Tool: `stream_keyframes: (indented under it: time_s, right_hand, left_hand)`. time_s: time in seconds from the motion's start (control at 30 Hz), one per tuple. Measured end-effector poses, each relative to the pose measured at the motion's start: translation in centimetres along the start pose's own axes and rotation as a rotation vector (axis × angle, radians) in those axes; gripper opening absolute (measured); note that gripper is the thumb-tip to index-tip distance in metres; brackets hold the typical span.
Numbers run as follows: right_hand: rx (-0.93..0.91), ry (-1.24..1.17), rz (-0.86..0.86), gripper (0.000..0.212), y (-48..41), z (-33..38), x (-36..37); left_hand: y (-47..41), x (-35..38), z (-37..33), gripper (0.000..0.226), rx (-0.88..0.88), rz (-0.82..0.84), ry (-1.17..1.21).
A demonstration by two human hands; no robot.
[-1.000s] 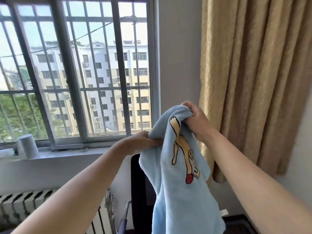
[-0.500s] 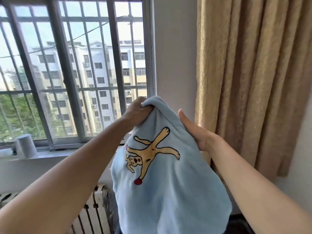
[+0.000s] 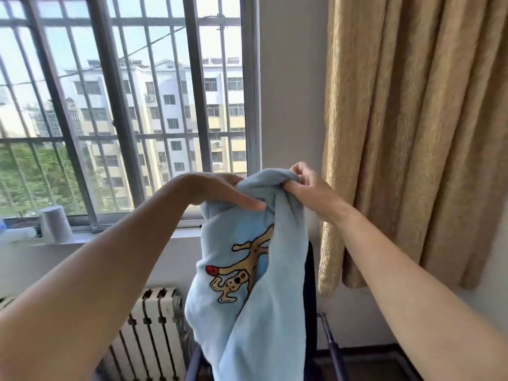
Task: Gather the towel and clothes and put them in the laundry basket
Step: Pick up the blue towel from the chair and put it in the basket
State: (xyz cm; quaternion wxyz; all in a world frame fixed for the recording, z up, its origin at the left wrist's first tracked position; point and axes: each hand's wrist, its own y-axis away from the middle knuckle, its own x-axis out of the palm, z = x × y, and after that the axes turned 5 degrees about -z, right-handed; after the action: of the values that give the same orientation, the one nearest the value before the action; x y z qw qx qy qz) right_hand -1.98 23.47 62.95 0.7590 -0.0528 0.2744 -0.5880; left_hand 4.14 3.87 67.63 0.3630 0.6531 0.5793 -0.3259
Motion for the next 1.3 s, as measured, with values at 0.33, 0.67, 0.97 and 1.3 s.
stream_keyframes:
  time_s: [0.33,0.67,0.97,1.3]
  right_hand:
    - [0.055,0.244,0.158,0.017,0.7,2.2,2.2]
    - [-0.087,0.709,-0.308,0.015,-1.0,4.7,3.3]
    - [0.318,-0.272,-0.098,0.021,-2.3,6.7,7.0]
    - [0.182,-0.907,-0.101,0.061,-4.1,7.6,11.5]
  left_hand:
    - [-0.8,0.3,0.9,0.049,0.078,-0.708,-0.29]
    - [1.2,0.1,5.3,0.026,-0.093,-0.767,-0.159]
    - [1.6,-0.2,6.1,0.048,-0.015,-0.66,0.246]
    - [0.9,4.8,10.4,0.108,0.063,-0.425,0.354]
